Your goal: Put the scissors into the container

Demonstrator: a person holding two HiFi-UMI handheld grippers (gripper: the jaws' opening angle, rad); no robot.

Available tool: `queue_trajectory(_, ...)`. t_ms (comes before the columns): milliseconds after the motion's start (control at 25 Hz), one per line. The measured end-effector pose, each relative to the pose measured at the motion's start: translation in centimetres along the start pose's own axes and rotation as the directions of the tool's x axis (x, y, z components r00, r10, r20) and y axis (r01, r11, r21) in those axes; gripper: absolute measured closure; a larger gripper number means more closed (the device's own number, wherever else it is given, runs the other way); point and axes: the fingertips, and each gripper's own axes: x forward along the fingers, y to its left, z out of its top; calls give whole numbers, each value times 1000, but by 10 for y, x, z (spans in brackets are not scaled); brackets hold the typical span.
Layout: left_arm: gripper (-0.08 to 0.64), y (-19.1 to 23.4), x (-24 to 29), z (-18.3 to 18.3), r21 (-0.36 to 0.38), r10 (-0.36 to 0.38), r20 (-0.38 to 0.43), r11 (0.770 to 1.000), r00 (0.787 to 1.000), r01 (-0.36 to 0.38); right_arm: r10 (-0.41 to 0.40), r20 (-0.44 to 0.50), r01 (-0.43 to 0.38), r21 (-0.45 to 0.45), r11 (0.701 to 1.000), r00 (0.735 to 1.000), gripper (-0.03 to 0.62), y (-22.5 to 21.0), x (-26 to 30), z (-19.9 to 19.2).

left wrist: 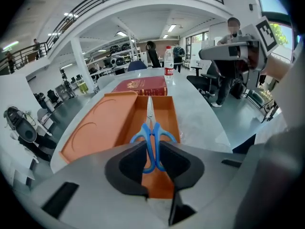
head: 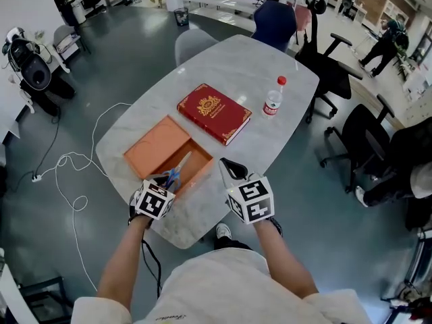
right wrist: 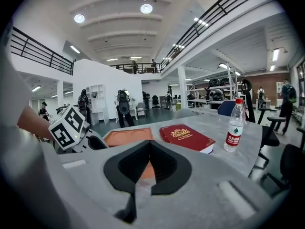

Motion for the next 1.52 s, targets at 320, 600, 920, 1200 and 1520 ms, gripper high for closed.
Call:
queue_trajectory(320,479,8,29,1,41,-17,-99,999,995,21,33,-29,-32,17,999,999,588,-16,23,-7)
queue_trajectory(600,479,9,43,-1,68,-34,-186,997,982,48,57,-44,-56,28,998,997,588,-26,37,-6)
queue_trajectory(920,479,6,52,-5,78,-56,-272,994,961,80,78,-53,-76,42,996,996,588,-34,50,-9)
queue_trajectory(1200,476,2,60,-7,95,-71,-301,990,951,104,89,-53,-86,48,995,995,588,-37,60,-11)
queue_trajectory(1520,476,2,57,-7,94,-76,-286,990,955,107,79,-53,-76,50,996,995,588,-35,54,-12)
